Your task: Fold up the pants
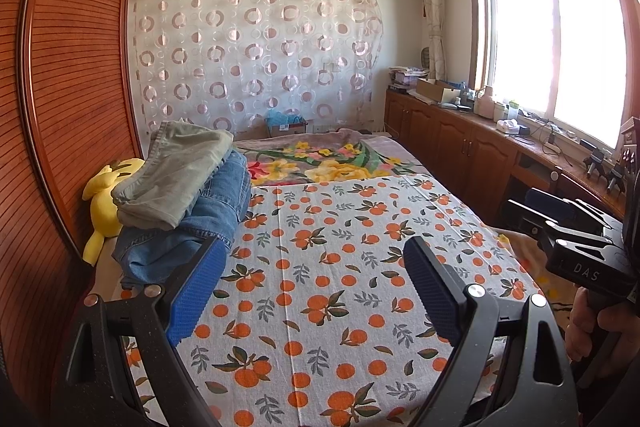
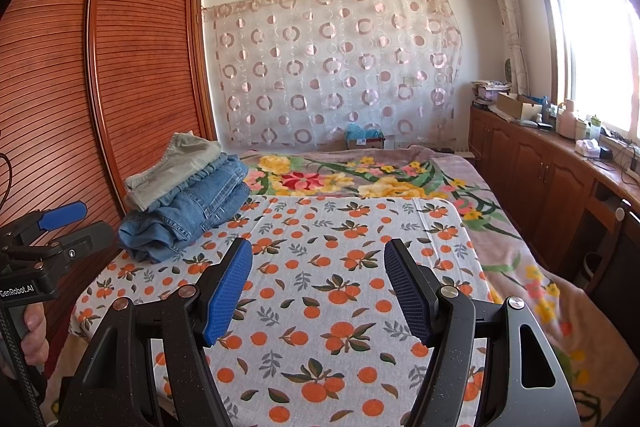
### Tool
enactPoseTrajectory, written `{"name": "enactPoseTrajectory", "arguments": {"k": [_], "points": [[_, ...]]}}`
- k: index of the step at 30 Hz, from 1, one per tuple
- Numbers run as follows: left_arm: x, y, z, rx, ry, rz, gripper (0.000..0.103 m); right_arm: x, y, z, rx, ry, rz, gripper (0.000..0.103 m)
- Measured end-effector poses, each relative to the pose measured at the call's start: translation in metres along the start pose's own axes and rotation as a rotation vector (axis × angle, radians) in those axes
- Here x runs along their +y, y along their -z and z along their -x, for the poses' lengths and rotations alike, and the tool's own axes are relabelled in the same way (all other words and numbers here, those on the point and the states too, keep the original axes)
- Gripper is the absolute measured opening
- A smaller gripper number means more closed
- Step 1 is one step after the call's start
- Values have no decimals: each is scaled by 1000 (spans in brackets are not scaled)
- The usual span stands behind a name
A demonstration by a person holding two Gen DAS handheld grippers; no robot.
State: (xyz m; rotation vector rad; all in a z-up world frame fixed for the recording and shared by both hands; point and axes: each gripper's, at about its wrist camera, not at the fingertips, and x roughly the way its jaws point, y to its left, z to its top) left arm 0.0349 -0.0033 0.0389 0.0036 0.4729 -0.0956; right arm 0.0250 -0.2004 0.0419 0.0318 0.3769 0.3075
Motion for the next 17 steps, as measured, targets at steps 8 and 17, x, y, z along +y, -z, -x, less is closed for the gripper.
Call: {"name": "enactPoseTrajectory", "arguments": {"k": [8, 17], "points": [[1, 1, 1, 0, 1, 1, 91, 0, 0, 0, 0, 1, 0, 71], [0, 1, 0, -1, 0, 1, 91, 0, 0, 0, 0, 0, 0, 71]]}}
